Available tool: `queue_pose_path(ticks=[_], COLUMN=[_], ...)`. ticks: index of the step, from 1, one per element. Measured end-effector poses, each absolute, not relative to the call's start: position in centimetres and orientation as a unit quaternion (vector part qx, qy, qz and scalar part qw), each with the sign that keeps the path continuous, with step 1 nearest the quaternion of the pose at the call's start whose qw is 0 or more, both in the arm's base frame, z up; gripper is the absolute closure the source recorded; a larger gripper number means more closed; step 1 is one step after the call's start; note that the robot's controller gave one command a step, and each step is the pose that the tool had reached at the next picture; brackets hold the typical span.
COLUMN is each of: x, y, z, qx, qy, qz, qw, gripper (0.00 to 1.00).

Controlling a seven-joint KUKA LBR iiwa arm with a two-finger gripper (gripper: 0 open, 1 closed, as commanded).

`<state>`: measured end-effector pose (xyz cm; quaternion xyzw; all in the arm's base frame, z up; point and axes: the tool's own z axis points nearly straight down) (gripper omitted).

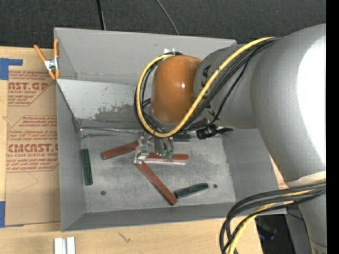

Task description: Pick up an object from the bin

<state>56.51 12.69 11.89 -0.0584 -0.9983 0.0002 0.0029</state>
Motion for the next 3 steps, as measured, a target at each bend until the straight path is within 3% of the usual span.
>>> queue_pose_path(ticks=[1,2,3], x=[58.0,58.0,55.2], y=[13.3,13.3,14.4], z=[15.7,15.7,18.1], qx=[-0.050,-0.050,0.025], qy=[-0.999,-0.999,-1.000], qz=[-0.001,-0.001,0.002], qw=[-0.001,-0.001,0.004], gripper=[1.00,1.00,1.00])
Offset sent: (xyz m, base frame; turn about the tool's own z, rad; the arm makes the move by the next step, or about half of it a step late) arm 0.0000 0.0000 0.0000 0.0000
